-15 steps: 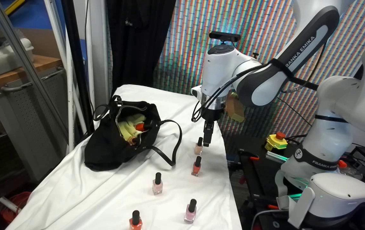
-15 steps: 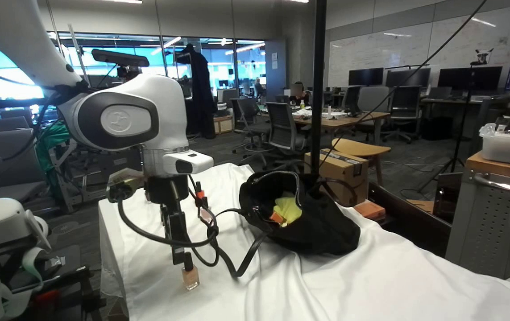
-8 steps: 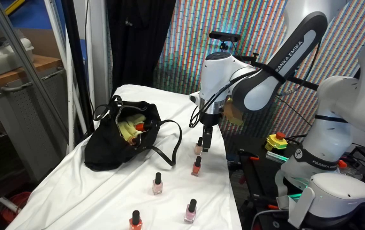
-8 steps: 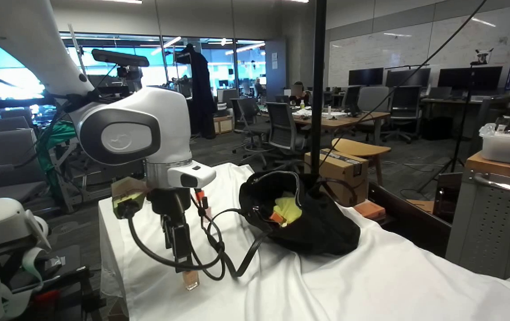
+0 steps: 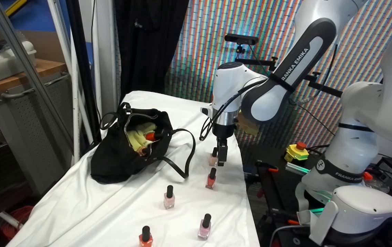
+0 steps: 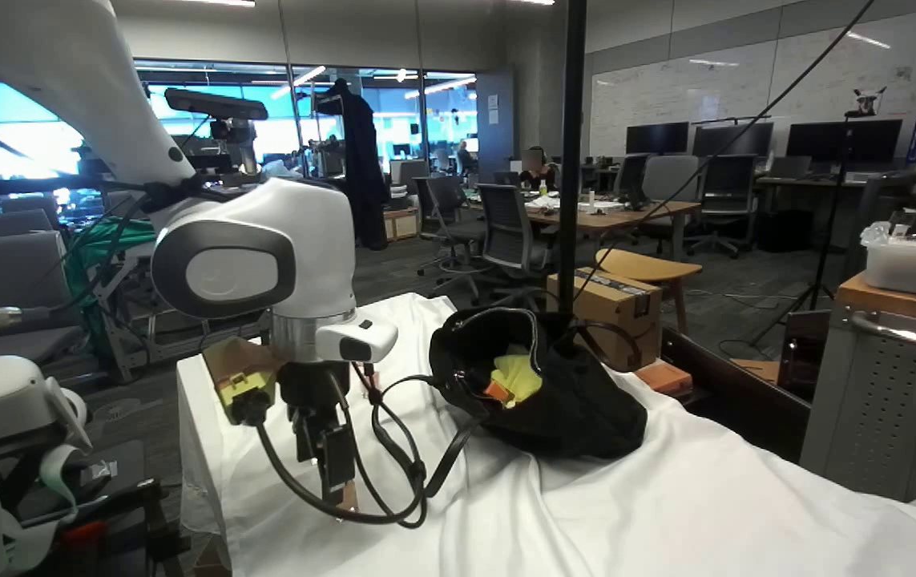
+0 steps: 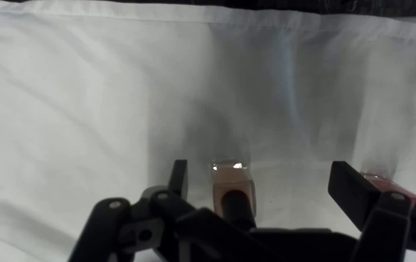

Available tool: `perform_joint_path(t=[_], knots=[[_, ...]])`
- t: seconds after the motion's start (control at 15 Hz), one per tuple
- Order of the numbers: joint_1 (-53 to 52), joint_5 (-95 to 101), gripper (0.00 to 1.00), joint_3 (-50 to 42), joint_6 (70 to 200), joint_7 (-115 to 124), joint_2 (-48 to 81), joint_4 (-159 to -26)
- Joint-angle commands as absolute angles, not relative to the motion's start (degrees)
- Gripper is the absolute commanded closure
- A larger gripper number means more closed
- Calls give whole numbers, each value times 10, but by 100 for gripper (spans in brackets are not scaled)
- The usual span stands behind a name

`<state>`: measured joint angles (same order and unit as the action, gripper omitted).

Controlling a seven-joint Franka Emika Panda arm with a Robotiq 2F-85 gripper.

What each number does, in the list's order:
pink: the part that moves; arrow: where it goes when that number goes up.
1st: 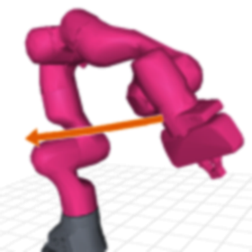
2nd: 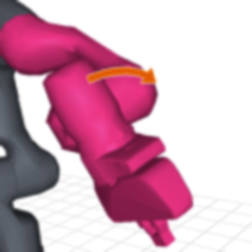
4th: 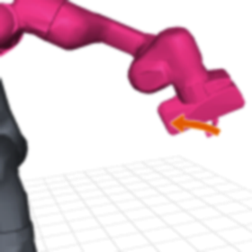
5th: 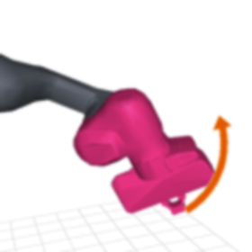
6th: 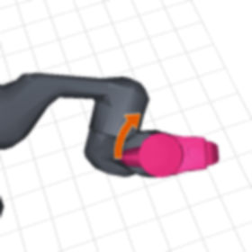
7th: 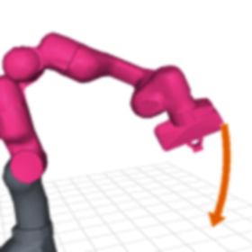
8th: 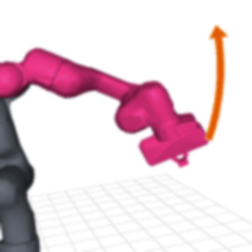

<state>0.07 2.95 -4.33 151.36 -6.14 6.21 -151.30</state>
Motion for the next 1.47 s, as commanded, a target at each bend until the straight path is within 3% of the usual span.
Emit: perform_joint_path(t=[0.0,1.4], knots=[[18,-1,0,-28,1530,-108,82,-1495],[63,-26,0,-1,1594,-140,157,-1461]])
